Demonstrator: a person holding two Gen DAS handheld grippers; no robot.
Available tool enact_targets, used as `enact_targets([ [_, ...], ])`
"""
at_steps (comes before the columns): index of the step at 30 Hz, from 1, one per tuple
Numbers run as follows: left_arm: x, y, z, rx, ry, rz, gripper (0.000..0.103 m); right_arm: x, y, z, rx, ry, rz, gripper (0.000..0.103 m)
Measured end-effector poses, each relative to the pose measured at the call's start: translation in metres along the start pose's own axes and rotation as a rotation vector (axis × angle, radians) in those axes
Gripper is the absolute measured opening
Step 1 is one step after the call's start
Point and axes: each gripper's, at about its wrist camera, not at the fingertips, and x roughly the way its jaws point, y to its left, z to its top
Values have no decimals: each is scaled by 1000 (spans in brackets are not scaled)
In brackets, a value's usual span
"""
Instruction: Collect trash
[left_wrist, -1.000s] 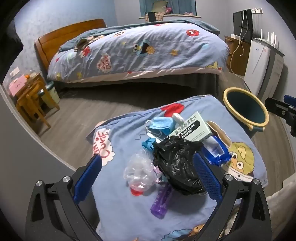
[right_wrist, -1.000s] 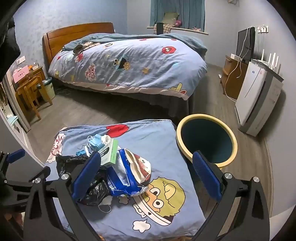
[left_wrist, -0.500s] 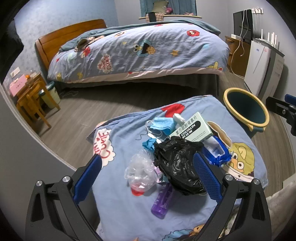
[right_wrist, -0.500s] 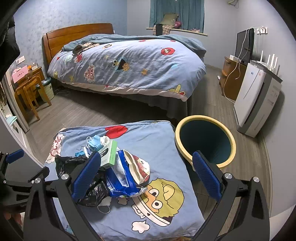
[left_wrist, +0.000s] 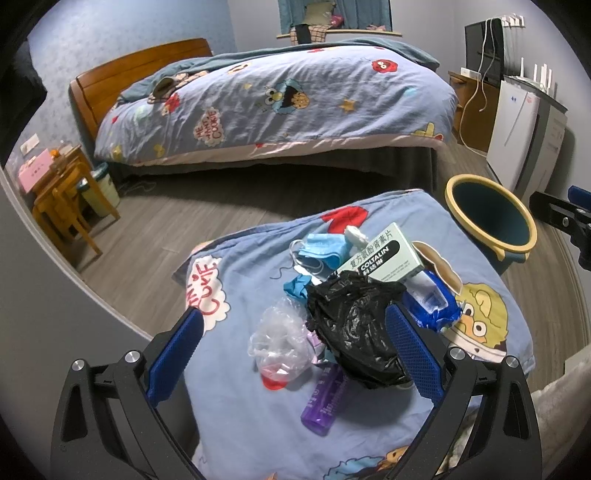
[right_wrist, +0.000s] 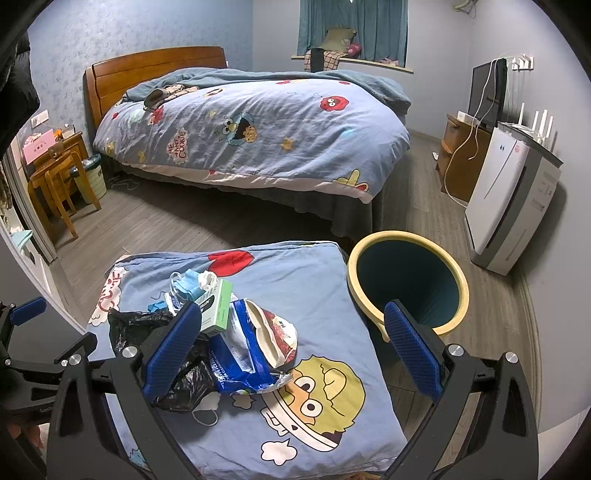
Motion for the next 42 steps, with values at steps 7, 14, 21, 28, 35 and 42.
enact_targets([
  [7, 0, -2, 1, -1, 1, 2, 98, -1, 0, 1, -2, 0, -1, 97],
  [14, 0, -3, 1, -1, 1, 3, 98, -1, 0, 0, -1, -2, -3, 97],
  [21, 0, -3, 1, 0, 1, 3, 98, -1, 0, 0, -3, -2, -3, 97],
  [28, 0, -3, 1, 0, 1, 3, 98, -2, 0, 0, -3, -3, -5, 97],
  [35, 0, -3, 1, 0, 0, 3, 98, -2, 0, 0, -4, -3, -6, 97],
  [42, 0, -2, 1, 0, 1, 3, 98, -2, 1, -1, -6, -4, -6, 97],
])
